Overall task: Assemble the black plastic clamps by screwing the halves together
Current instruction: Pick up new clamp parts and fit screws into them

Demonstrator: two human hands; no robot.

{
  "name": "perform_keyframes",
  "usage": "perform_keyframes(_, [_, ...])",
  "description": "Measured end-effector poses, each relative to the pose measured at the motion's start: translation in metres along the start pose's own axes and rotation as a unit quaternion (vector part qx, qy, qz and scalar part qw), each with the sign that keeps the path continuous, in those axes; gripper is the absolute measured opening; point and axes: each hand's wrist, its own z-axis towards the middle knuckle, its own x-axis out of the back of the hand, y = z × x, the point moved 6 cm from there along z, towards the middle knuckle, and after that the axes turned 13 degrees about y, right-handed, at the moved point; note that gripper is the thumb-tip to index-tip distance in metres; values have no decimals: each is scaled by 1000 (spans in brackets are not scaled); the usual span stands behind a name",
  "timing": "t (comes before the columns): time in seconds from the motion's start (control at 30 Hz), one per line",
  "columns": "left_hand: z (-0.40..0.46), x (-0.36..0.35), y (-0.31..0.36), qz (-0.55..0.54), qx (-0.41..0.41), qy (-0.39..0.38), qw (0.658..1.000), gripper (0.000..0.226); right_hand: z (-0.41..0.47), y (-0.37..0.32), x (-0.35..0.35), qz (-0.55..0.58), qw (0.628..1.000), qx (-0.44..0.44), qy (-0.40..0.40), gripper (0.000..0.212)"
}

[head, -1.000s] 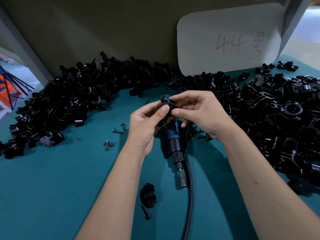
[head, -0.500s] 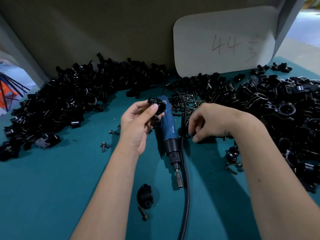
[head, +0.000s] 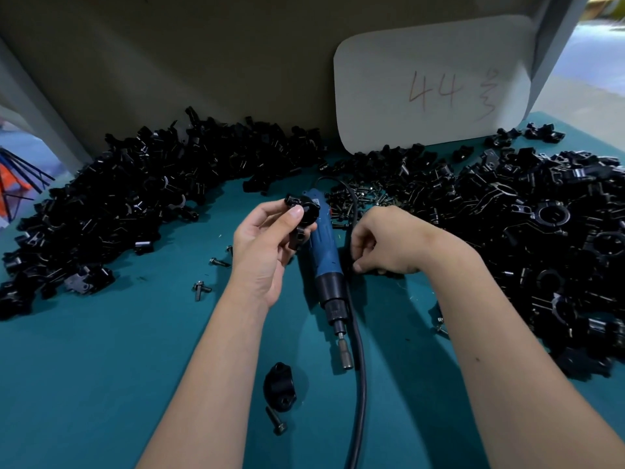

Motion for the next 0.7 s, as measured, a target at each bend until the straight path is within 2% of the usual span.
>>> perform_keyframes(0.1, [3,1,0,14,-20,5,1000,14,1,9,12,21,998,-25,60,16])
perform_keyframes(0.2, [4,2,1,47,-65,9,997,15,3,11,21,141,979,-41,143,13])
perform_keyframes(0.3, [4,1,1,57,-86,-5,995,16,4,1,21,324,926,-11,193,12])
perform_keyframes(0.4, [4,0,0,66,-92,-25,993,17,5,-8,18,459,866,37,193,13])
perform_keyframes(0.47, [4,-1,-1,81,-101,-34,991,20,5,-9,17,485,851,61,189,16])
perform_keyframes(0.7, [2,-4,1,105,-121,-71,985,28,5,-10,12,482,847,103,199,18])
